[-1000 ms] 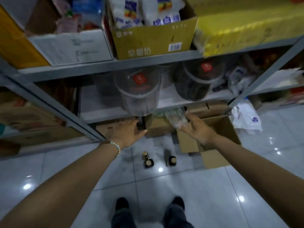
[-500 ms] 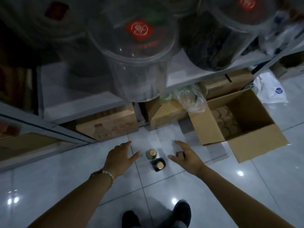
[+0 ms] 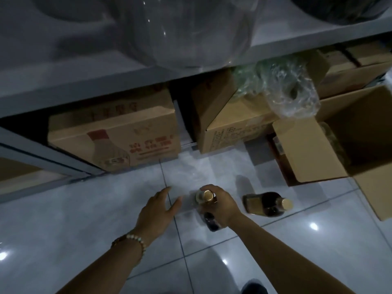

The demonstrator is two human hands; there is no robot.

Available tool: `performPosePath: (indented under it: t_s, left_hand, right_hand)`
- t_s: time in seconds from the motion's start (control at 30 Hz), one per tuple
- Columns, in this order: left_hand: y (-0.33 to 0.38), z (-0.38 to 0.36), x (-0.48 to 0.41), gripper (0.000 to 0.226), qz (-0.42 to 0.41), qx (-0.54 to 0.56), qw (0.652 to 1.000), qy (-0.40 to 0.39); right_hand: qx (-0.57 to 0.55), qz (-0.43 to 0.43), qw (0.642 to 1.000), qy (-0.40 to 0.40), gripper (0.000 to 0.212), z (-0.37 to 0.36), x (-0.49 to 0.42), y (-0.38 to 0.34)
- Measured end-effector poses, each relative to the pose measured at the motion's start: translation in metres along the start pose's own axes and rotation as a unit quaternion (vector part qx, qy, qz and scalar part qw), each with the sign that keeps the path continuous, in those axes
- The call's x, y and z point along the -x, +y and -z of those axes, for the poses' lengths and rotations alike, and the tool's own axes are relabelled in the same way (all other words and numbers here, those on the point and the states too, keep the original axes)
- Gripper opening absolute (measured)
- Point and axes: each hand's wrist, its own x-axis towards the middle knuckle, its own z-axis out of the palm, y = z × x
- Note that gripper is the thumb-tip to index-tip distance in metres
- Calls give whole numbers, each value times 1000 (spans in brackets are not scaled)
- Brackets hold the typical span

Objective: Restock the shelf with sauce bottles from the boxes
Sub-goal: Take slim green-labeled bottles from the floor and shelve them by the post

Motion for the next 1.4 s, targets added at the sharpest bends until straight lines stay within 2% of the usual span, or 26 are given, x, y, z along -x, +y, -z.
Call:
performPosePath:
  t_s: [0.23,0.43,0.57,0.73,0.8,0.87,1.03,1.07,1.17,1.3,1.4]
  left_hand:
    - [-9,-14,-21,61,16,119,992,26]
    - [30,26,11,58,-29,159,986,31]
    - [89,88,63,73,-105,175,979,12]
    - [177,181,159,95,-207,174,963,-23]
    - [214,222,203,90,-223,208,952,-31]
    - [253,263,253,73,-247,238,939,-29]
    - [341,361,369,61,-326,249,912,2]
    - [358,378,390,62,-340,255,905,9]
    - [405,426,457,73,-380,283,880,43]
    - [456,476,540,63,-444,286,840,129]
    - [481,506,589,58,-472,286,812,191]
  right_hand:
    - [-33,28,998,38,22,7,-14,3]
    - [-48,139,988,49,20,70,25,-68]
    - [-33,213,976,41,18,137,82,-156]
    - [-30,297,953,48,43,236,182,-295]
    - [-39,318,946,52,53,279,234,-355]
    - [-44,345,937,45,52,321,288,-412]
    - [-68,401,912,52,21,411,408,-536]
    - [-68,416,905,63,21,426,431,-558]
    - [-67,456,881,108,44,461,498,-618]
    - [-115,502,844,152,37,496,574,-681]
    - [-107,536,820,170,32,513,613,-713]
